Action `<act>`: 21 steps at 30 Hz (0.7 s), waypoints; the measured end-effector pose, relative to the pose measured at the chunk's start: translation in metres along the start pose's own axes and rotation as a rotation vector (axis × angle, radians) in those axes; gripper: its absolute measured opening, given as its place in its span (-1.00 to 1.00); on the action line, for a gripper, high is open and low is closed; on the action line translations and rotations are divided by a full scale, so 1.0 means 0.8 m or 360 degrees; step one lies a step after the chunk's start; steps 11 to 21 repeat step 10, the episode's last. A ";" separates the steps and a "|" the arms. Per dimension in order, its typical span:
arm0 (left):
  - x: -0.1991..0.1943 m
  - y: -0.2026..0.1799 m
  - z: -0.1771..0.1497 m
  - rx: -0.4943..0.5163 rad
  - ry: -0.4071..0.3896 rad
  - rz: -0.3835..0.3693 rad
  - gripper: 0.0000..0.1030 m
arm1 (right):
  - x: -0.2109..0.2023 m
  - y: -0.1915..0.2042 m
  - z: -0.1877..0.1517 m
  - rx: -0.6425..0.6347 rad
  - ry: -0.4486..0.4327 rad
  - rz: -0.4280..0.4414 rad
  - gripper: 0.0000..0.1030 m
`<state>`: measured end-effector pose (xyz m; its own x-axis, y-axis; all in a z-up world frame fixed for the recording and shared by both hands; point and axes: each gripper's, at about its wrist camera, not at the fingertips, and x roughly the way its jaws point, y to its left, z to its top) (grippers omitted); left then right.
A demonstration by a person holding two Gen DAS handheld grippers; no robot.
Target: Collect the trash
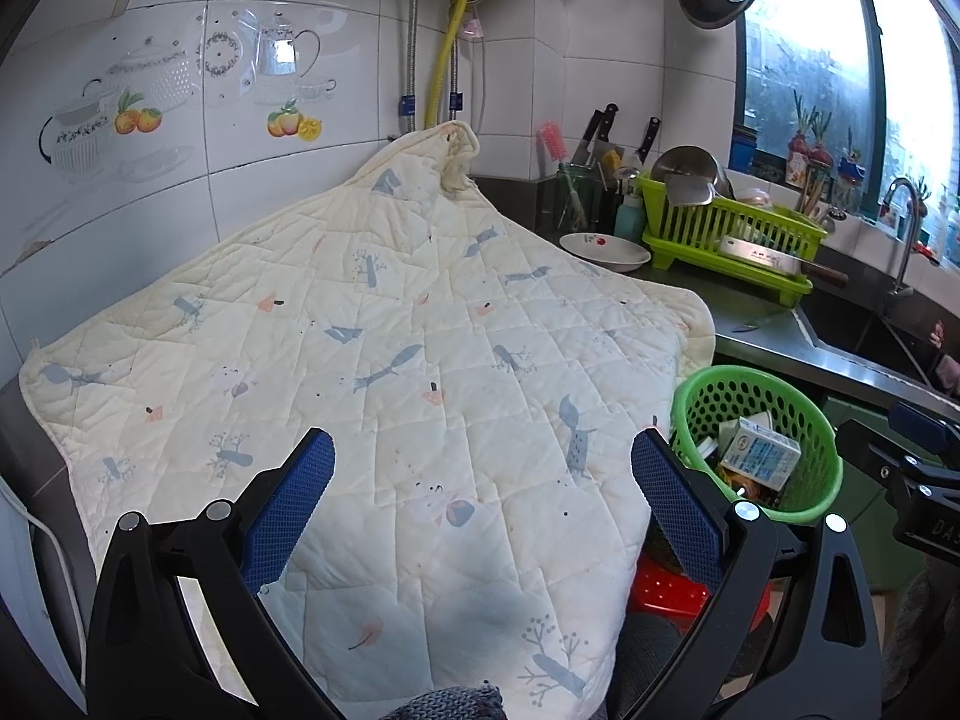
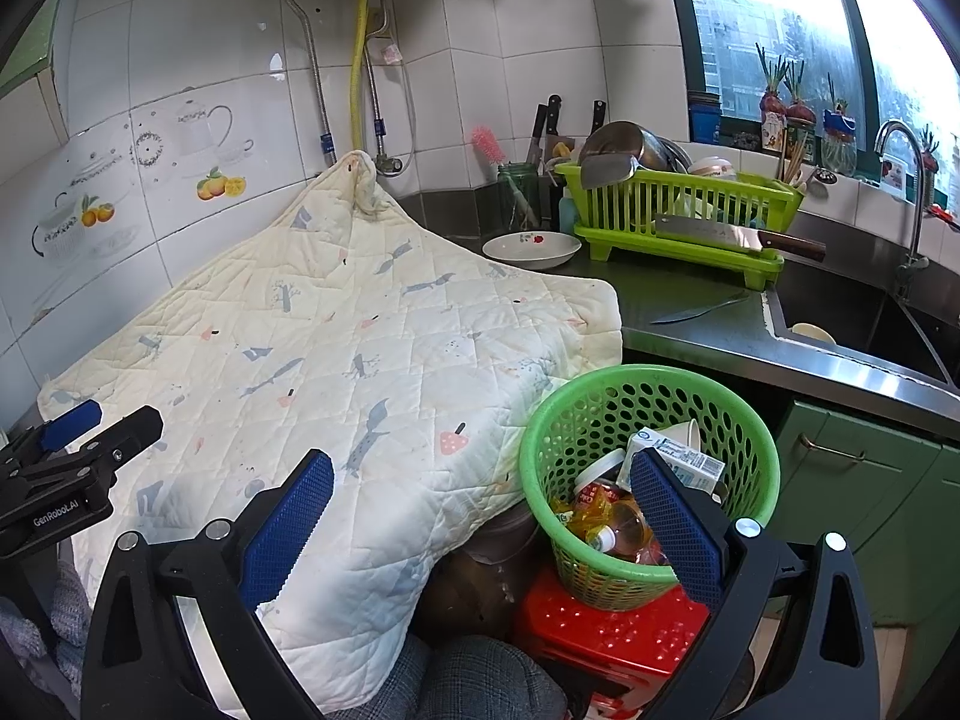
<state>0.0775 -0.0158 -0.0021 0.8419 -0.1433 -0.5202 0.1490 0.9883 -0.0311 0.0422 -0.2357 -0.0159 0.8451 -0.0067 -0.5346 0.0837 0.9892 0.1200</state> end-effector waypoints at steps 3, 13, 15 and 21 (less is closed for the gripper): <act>0.001 0.000 0.000 -0.0008 0.0003 0.0019 0.90 | -0.001 -0.001 0.000 0.0000 -0.0003 -0.0003 0.87; 0.000 0.001 -0.002 -0.0028 0.0005 0.0032 0.90 | -0.003 -0.003 -0.002 0.0016 -0.0009 -0.0009 0.87; 0.000 0.001 -0.002 -0.0028 0.0005 0.0032 0.90 | -0.003 -0.003 -0.002 0.0016 -0.0009 -0.0009 0.87; 0.000 0.001 -0.002 -0.0028 0.0005 0.0032 0.90 | -0.003 -0.003 -0.002 0.0016 -0.0009 -0.0009 0.87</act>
